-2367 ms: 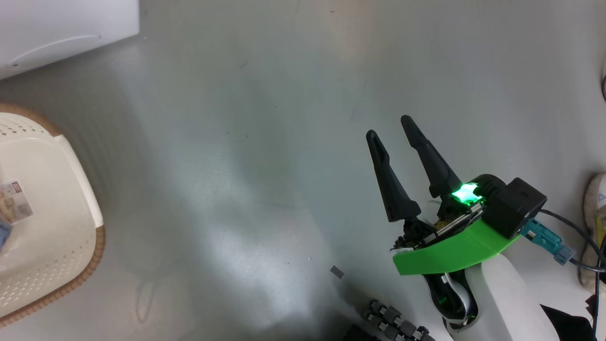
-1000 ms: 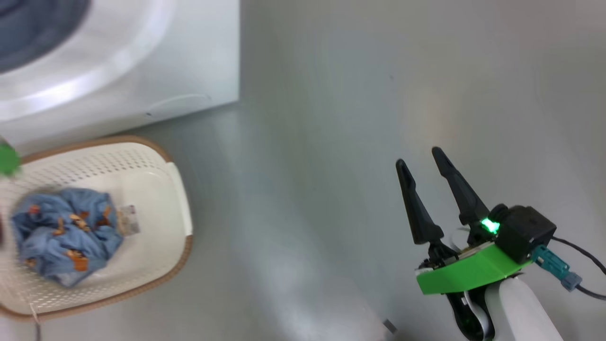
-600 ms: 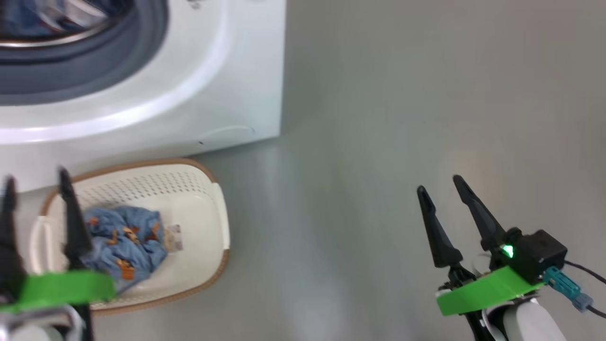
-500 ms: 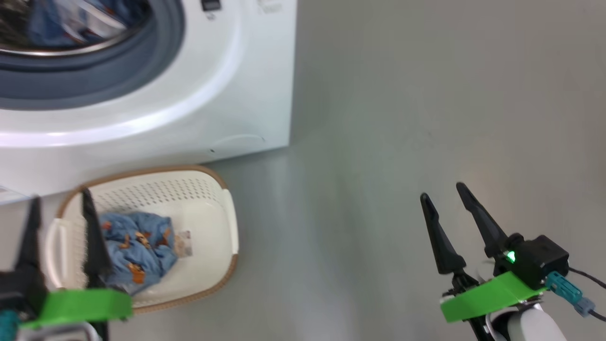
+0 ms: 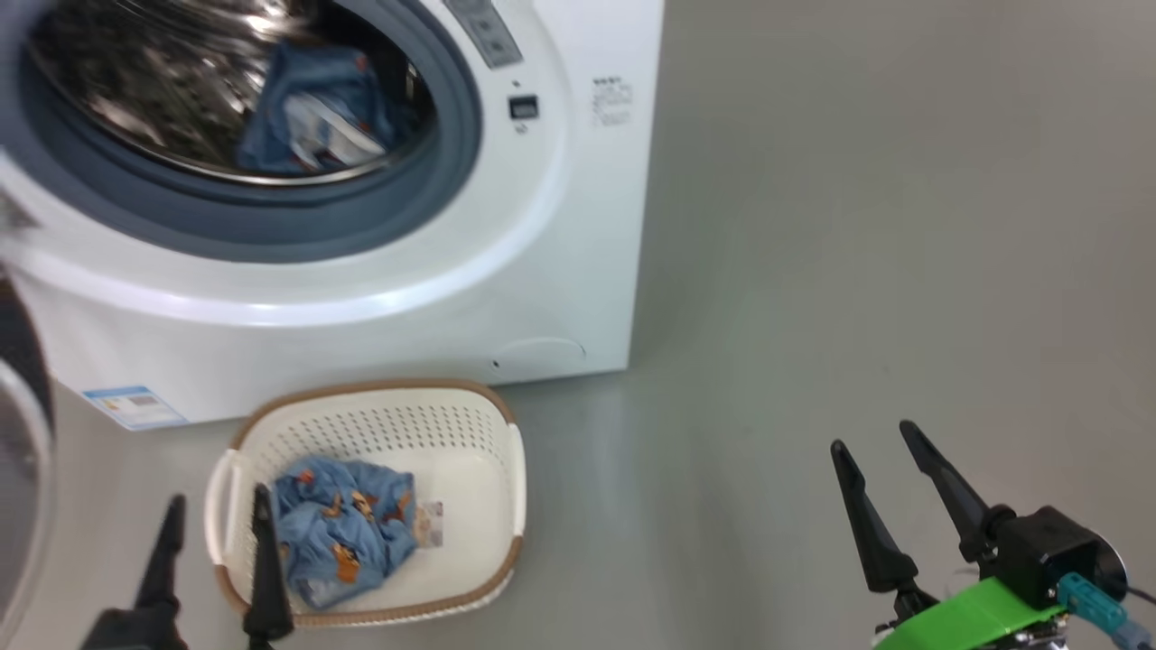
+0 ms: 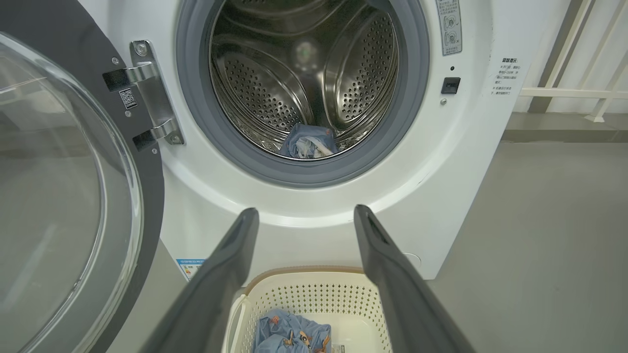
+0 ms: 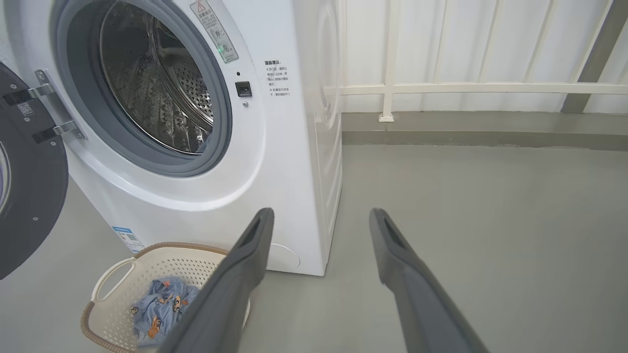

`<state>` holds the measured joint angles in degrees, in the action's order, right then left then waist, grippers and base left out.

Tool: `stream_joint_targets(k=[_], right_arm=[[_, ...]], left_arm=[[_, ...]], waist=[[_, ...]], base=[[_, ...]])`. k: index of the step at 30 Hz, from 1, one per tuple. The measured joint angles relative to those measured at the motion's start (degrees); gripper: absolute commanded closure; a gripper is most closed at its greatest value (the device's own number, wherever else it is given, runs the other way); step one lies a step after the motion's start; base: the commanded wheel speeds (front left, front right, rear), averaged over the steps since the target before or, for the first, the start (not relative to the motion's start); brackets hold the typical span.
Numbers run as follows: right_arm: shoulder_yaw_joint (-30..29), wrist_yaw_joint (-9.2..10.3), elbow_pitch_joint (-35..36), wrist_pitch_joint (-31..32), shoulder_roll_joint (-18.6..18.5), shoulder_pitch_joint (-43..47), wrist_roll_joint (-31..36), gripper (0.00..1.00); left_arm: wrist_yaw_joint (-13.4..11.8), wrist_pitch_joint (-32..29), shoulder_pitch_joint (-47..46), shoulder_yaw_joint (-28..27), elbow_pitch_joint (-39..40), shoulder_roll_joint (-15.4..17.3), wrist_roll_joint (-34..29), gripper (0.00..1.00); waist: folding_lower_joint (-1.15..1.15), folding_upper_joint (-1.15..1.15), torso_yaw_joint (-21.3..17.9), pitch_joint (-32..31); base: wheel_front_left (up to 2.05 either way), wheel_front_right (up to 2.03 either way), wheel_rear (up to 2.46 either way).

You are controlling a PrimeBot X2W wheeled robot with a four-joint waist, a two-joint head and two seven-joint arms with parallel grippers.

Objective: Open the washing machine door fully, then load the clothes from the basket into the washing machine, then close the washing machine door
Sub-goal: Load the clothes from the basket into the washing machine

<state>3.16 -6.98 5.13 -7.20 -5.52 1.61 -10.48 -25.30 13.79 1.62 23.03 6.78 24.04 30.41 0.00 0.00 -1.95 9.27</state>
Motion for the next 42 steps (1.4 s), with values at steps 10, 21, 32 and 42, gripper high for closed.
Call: stream_joint_targets(k=[10, 21, 32, 42], right_arm=[[-1.8, 0.0, 3.3, 2.6, 0.1, 3.9, 1.7, 0.0], [-2.4, 0.0, 4.3, 3.6, 1.2, 7.0, 1.8, 0.0], [-2.7, 0.0, 4.4, 3.6, 1.9, 7.7, 1.9, 0.0], [-2.6, 0.0, 4.4, 3.6, 2.1, 7.7, 1.9, 0.0]], left_arm=[[1.5, 0.5, 1.1, 1.5, -2.3, -1.4, -0.4, 0.0], [2.9, 0.5, 2.7, 1.3, -3.5, -1.7, -0.6, 0.0], [3.4, 0.5, 3.1, 1.2, -3.5, -1.6, -0.6, 0.0], [3.4, 0.5, 3.1, 1.3, -3.7, -1.6, -0.6, 0.0]], waist=[[0.0, 0.0, 2.6, -5.6], [0.0, 0.0, 2.7, -9.3], [0.0, 0.0, 2.8, -9.9], [0.0, 0.0, 2.8, -9.9]], base=[[0.0, 0.0, 0.0], [0.0, 0.0, 0.0], [0.0, 0.0, 0.0], [0.0, 0.0, 0.0]])
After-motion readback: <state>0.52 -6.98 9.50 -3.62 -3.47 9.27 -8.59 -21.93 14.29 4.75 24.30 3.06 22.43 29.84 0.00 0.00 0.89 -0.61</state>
